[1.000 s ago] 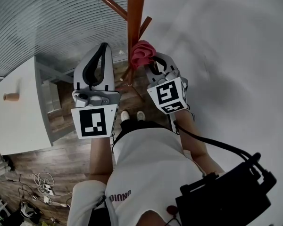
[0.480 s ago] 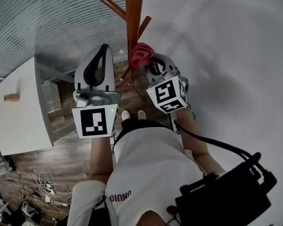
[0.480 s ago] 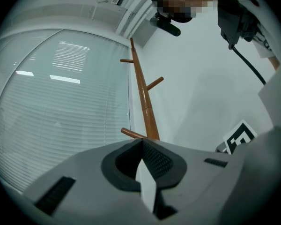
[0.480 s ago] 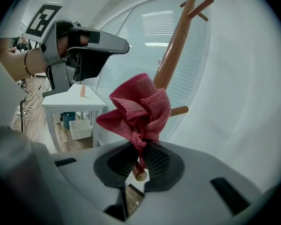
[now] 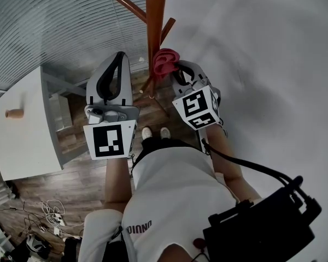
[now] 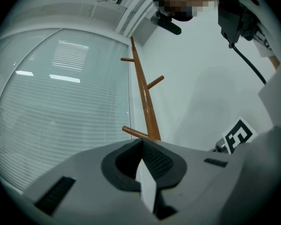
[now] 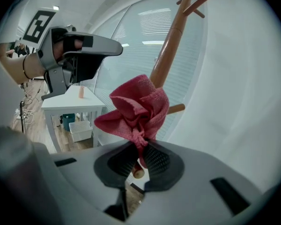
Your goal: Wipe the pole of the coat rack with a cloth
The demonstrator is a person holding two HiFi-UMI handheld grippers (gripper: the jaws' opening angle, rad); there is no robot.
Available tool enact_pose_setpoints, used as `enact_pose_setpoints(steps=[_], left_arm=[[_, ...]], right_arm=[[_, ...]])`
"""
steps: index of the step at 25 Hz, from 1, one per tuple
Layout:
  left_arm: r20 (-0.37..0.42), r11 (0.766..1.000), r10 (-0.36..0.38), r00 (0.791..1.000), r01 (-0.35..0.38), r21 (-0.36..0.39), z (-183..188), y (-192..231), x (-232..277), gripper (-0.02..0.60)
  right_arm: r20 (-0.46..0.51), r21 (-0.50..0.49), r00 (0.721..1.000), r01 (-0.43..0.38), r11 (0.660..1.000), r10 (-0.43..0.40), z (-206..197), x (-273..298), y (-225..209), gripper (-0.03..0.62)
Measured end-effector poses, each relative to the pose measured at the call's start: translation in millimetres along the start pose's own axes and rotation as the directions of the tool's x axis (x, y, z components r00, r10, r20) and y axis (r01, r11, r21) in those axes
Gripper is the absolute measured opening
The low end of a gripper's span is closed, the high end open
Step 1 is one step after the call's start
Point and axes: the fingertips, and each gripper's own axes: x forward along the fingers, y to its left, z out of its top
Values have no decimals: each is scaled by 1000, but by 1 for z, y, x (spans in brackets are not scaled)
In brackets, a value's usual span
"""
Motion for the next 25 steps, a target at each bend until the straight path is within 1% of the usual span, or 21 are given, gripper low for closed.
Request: enact_pose_setpoints(steps=[3, 9, 12, 14, 16, 17, 19, 20, 23, 25], left_arm=[[3, 1000, 4, 1000, -4, 6, 0, 2, 1, 14], [26, 999, -1, 1000, 0, 38, 4, 5, 2, 14], [30, 999, 3, 1000, -4, 35, 4, 6, 1, 14], [30, 999, 5, 1000, -6, 37, 6, 6, 0, 14], [35, 999, 8, 999, -9, 42, 6, 7, 0, 14], [34, 999, 11, 999, -12, 36, 6, 7, 0, 14], [36, 999, 12, 999, -13, 37, 7, 7, -1, 14], [41, 999, 10, 999, -12, 44, 7, 7, -1, 14], [40, 999, 16, 999, -17, 32, 7, 7, 0, 14], [36, 1000, 20, 999, -21, 21, 7, 7, 1, 14]], right_arm=[[23, 32, 999, 26, 999, -27, 5, -6, -8, 46], [88, 48, 993, 71, 996, -75, 26, -26, -25, 46], [129, 45, 985, 108, 993, -113, 42, -40, -37, 46], [170, 62, 974, 139, 988, -148, 56, -52, -47, 46], [231, 67, 954, 179, 982, -190, 75, -65, -58, 46], [272, 50, 939, 207, 977, -212, 87, -72, -64, 46], [357, 20, 899, 265, 964, -255, 112, -85, -73, 46], [390, 25, 879, 287, 957, -274, 123, -91, -77, 46], [456, 54, 833, 325, 944, -313, 148, -102, -85, 46], [483, 53, 814, 340, 939, -323, 161, -104, -89, 46]])
